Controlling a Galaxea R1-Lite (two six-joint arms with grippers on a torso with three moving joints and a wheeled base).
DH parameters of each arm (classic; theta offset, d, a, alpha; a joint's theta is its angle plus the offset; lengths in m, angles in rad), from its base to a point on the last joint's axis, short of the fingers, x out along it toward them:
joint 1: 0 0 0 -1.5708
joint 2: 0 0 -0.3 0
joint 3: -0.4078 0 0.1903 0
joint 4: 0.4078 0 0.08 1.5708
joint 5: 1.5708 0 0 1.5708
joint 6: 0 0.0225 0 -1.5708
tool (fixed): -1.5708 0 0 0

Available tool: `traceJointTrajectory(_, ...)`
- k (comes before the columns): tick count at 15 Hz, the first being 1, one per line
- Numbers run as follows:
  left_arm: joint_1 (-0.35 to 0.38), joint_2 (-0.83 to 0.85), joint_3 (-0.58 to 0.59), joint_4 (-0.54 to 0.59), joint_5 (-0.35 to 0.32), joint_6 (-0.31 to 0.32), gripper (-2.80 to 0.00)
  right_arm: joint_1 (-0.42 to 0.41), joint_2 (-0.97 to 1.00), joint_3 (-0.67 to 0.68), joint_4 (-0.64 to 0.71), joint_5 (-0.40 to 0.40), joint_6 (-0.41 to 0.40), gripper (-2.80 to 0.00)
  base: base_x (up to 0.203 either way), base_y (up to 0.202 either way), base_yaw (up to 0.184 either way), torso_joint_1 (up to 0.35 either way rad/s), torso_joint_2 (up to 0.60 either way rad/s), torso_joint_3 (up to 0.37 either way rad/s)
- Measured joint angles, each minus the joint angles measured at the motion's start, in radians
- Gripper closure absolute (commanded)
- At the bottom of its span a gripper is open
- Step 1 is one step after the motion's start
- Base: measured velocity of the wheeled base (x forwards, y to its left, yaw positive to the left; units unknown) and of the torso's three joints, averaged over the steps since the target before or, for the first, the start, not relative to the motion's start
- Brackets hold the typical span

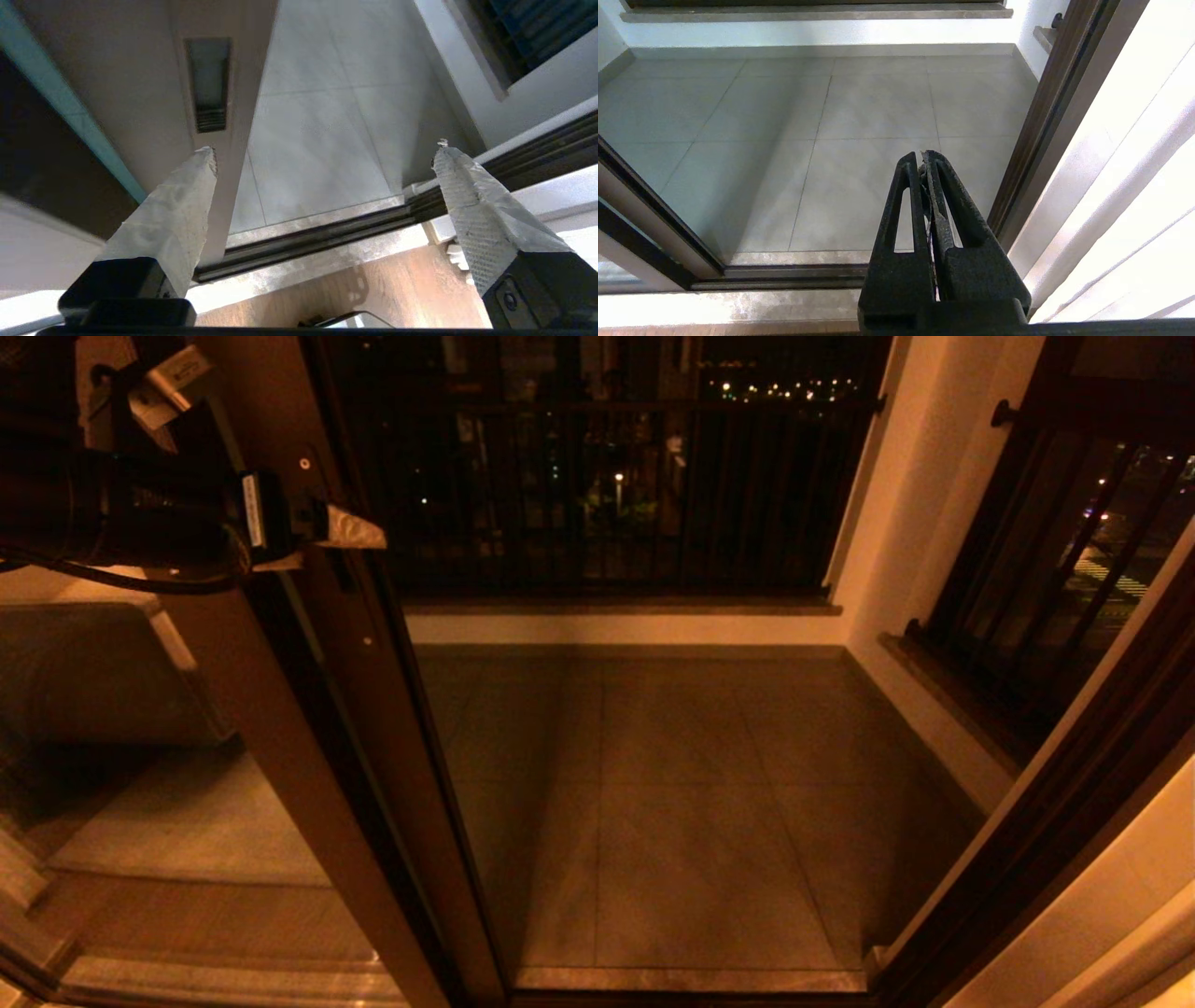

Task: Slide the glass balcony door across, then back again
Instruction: Close the slid door

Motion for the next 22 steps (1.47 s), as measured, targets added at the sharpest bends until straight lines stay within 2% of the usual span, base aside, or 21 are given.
traceJointTrajectory(3, 0.009, 0.003, 0.006, -0.011, -0.018, 0.014, -2.8, 0.0, 0.0, 0.0, 0.0, 0.0, 0.0, 0.0, 0.0, 0.0, 0.0, 0.0, 0.0, 0.0)
traceJointTrajectory(10, 0.009, 0.039, 0.011, -0.042, -0.125, 0.066, -2.8, 0.0, 0.0, 0.0, 0.0, 0.0, -0.001, 0.0, 0.0, 0.0, 0.0, 0.0, 0.0, 0.0)
traceJointTrajectory(15, 0.011, 0.069, 0.057, -0.171, -0.118, 0.086, -2.8, 0.0, 0.0, 0.0, 0.0, 0.0, -0.001, 0.0, 0.0, 0.0, 0.0, 0.0, 0.0, 0.0)
traceJointTrajectory(22, 0.019, 0.071, 0.068, -0.179, -0.113, 0.091, -2.8, 0.0, 0.0, 0.0, 0.0, 0.0, -0.001, 0.0, 0.0, 0.0, 0.0, 0.0, 0.0, 0.0)
